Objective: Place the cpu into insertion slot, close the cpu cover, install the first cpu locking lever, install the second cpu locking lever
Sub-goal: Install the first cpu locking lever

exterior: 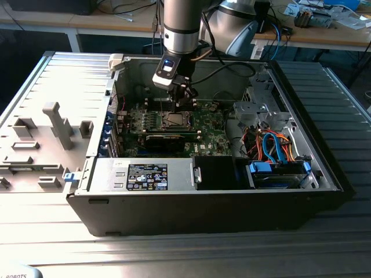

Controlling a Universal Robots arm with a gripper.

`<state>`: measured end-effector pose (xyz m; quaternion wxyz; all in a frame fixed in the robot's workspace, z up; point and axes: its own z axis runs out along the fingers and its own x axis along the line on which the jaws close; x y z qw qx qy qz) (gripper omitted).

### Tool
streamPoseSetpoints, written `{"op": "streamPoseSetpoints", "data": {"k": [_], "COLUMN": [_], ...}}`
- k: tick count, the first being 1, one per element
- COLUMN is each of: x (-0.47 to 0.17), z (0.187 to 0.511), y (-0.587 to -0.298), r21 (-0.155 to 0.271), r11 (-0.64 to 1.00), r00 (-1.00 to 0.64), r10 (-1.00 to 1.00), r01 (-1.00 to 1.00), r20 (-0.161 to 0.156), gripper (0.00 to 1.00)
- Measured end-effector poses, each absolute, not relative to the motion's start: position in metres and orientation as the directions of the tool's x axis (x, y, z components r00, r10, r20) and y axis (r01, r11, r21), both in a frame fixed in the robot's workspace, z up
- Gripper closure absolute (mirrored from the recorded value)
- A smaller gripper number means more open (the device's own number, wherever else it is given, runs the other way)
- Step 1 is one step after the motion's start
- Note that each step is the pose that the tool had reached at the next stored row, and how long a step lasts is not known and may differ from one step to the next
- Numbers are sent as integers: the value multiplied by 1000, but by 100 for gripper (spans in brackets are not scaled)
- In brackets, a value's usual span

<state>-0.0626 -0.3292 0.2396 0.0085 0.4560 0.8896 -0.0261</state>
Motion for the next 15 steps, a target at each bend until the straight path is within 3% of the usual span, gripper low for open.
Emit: {"op": "streamPoseSetpoints", "data": {"k": [15], "x": [-63], "z": [240], "y": [-329], "r21": [-39], "r11": [603], "r00": [-604], "r10": [796], "r01": [797], "r20": [-39], "gripper": [89]}}
